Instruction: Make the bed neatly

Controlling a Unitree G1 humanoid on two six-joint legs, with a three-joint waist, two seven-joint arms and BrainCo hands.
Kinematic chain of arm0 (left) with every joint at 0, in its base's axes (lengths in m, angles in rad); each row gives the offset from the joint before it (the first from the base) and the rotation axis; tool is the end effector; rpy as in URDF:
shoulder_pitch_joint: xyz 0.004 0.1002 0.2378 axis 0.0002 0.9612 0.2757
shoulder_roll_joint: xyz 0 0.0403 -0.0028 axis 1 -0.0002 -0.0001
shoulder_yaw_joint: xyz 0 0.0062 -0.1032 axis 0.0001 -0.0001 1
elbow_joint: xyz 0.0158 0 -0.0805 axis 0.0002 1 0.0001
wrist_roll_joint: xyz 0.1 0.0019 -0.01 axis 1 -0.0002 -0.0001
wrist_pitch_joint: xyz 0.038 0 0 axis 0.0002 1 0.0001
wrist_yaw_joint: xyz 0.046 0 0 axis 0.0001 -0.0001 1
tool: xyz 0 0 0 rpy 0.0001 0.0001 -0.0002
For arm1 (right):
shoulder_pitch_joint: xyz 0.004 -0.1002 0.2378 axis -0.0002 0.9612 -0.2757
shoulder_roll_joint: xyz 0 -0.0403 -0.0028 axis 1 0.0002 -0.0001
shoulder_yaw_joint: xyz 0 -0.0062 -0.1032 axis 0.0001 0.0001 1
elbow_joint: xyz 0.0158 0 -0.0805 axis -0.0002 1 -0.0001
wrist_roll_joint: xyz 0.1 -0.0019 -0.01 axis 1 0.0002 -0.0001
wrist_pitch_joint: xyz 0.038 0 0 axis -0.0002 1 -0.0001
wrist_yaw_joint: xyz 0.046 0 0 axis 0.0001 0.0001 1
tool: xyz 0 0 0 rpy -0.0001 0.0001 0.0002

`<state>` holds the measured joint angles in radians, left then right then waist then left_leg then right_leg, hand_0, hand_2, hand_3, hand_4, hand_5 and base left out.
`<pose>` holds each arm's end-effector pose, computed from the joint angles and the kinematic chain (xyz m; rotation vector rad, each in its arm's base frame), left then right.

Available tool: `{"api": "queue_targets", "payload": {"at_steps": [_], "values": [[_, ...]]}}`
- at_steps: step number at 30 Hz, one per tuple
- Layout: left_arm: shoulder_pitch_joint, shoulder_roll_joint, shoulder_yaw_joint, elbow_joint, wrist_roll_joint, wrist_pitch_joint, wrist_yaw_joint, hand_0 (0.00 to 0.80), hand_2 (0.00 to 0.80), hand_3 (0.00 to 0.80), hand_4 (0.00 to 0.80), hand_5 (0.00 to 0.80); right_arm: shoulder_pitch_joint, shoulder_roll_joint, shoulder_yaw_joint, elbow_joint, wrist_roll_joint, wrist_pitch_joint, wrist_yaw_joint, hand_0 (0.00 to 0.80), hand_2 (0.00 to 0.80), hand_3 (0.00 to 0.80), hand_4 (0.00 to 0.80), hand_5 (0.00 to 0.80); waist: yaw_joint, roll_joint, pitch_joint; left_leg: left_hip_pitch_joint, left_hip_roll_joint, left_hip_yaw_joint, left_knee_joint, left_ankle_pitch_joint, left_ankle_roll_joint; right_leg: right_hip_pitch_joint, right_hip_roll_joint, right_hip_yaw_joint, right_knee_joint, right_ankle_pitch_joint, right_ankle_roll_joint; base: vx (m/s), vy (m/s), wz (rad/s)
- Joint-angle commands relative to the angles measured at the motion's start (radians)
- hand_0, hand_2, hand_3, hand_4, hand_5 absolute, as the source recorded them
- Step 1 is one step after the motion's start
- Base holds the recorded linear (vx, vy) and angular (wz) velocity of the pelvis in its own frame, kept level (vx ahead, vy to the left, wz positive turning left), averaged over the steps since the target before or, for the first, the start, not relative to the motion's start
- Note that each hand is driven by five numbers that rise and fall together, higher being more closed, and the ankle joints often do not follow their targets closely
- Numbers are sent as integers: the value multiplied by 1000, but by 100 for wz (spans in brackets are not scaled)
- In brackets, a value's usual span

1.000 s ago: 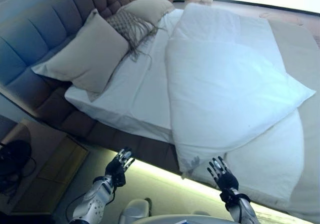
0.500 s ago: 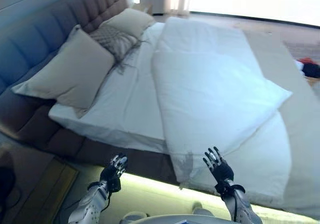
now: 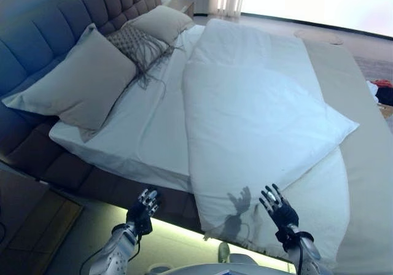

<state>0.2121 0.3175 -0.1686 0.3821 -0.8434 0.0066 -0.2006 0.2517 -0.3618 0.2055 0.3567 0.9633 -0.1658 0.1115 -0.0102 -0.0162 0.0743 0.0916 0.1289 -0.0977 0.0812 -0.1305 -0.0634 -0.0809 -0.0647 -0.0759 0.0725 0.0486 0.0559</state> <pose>0.1222 0.2093 -0.0514 -0.5508 0.5531 -0.0145 0.1149 -0.2182 -0.0458 0.5672 0.4343 -0.1318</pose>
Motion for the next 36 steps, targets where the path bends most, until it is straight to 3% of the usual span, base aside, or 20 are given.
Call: {"api": "queue_targets", "payload": {"at_steps": [1, 4, 6, 10, 11, 14, 15, 18, 20, 23, 25, 26, 28, 29, 32, 34, 36], "values": [[-41, 35, -5, -22, -34, -65, -5, 0, 0, 0, 0, 0, -5, -7, -6, -47, 47, -24, -8, 0, 0, 0, 0, 0, 7, -50, -36, -82, -1, 32, 268, 206, 30, -14, -19, 13, 35, -7, 16, 105, -345, 18], [-40, 28, -3, -28, -44, -68, -14, 0, 0, 0, 0, 0, -5, -5, -18, -25, 66, -41, -14, 0, 0, 0, 0, 0, 13, -44, -17, -198, -4, 56, 395, 295, 22, 43, 22, 11, 16, -32, -22, 111, -239, 8], [-42, 27, -14, -36, -38, -67, -14, 0, 0, 0, 0, 0, -10, -2, -29, -16, 62, -55, -22, 0, 0, 0, 0, 0, 19, -26, -2, -207, 17, 89, 253, 309, 10, 75, 29, -11, -6, -43, -15, 133, -52, 10], [-56, 21, -7, -17, -42, -56, 15, 0, 0, 0, 0, 0, 18, -9, -32, -59, 45, -63, -49, 0, 0, 0, 0, 0, 45, 22, 22, -283, 59, 72, -71, 468, -56, 132, 39, -22, -36, -85, -11, 171, 78, 56], [-54, 16, 6, -7, -39, -47, 9, 0, 0, 0, 0, 0, 27, -8, -36, -66, 54, -68, -54, 0, 0, 0, 0, 0, 53, 25, 24, -306, 56, 77, -126, 475, -64, 142, 35, -29, -35, -94, -12, 205, 18, 28], [-28, 8, 34, 8, -7, -33, -21, 0, 0, 0, 0, 0, 60, 1, -55, -73, 81, -86, -42, 0, 0, 0, 0, 0, 66, 36, 18, -353, 39, 78, -166, 458, -70, 153, 27, -62, -26, -114, -13, 189, 1, 21], [-9, 5, 43, 3, 15, -27, -27, 0, 0, 0, 0, 0, 72, 10, -62, -70, 91, -88, -30, 0, 0, 0, 0, 0, 72, 44, 15, -348, 36, 55, -168, 449, -69, 156, 24, -68, -16, -125, -13, 185, 22, 27], [26, 4, 51, 0, 15, -30, -32, 0, 0, 0, 0, 0, 90, 22, -68, -55, 104, -73, -5, 0, 0, 0, 0, 0, 73, 57, 10, -313, 39, -1, -168, 436, -66, 168, 24, -43, -6, -145, -15, 272, 116, 4], [40, 0, 57, -2, 6, -27, -31, 0, 0, 0, 0, 0, 100, 28, -71, -42, 93, -67, -2, 0, 0, 0, 0, 0, 73, 64, 6, -294, 47, -7, -168, 427, -67, 177, 16, -37, 1, -153, -13, 244, 181, -28], [39, 3, 60, -8, 7, -14, -31, 0, 0, 0, 0, 0, 100, 35, -70, -48, 87, -71, 4, 0, 0, 0, 0, 0, 63, 59, 8, -283, 36, -5, 8, 360, -65, 178, -37, -21, 36, -161, 12, 211, 213, -44], [36, 13, 52, -21, 7, -13, -38, 0, 0, 0, 0, 0, 99, 26, -74, -57, 80, -80, -3, 0, 0, 0, 0, 0, 46, 52, 11, -292, 27, 71, 59, 254, -47, 169, -87, -14, 72, -167, 29, 219, 261, -70], [31, 19, 42, -27, 16, -7, -40, 0, 0, 0, 0, 0, 101, 27, -82, -58, 80, -91, -11, 0, 0, 0, 0, 0, 41, 55, 9, -283, 24, 101, 37, 237, -42, 167, -105, -24, 92, -174, 37, 263, 344, -50], [21, 57, 16, -65, 26, 8, -25, 0, 0, 0, 0, 0, 117, 36, -104, -71, 86, -97, -34, 0, 0, 0, 0, 0, 42, 51, 11, -298, -30, 77, 88, 202, -13, 152, -165, -22, 186, -183, 70, 258, 329, -15], [24, 73, 16, -79, 34, 10, -33, 0, 0, 0, 0, 0, 130, 41, -114, -84, 80, -101, -42, 0, 0, 0, 0, 0, 43, 44, 12, -308, -58, 80, 115, 184, 6, 130, -194, -21, 245, -158, 86, 235, 310, 13], [72, 95, 39, -97, 41, 15, -33, 0, 0, 0, 0, 0, 151, 64, -124, -92, 41, -130, -60, 0, 0, 0, 0, 0, 44, 51, 26, -252, -93, 99, 108, 145, 52, -7, -252, -26, 428, -53, 78, 200, 203, -4], [82, 115, 54, -83, 52, 6, -46, 0, 0, 0, 0, 0, 146, 69, -121, -80, 33, -149, -62, 0, 0, 0, 0, 0, 41, 50, 42, -226, -86, 110, 99, 140, 49, -39, -248, -31, 359, -40, 69, 114, -71, -31], [39, 133, 24, -75, 31, -30, -24, 0, 0, 0, 0, 0, 75, 51, -127, -41, 43, -169, -82, 0, 0, 0, 0, 0, 29, 36, 73, -245, -85, 108, 113, 123, 30, -78, -246, -2, 188, 19, 91, -114, -224, -31]]}}
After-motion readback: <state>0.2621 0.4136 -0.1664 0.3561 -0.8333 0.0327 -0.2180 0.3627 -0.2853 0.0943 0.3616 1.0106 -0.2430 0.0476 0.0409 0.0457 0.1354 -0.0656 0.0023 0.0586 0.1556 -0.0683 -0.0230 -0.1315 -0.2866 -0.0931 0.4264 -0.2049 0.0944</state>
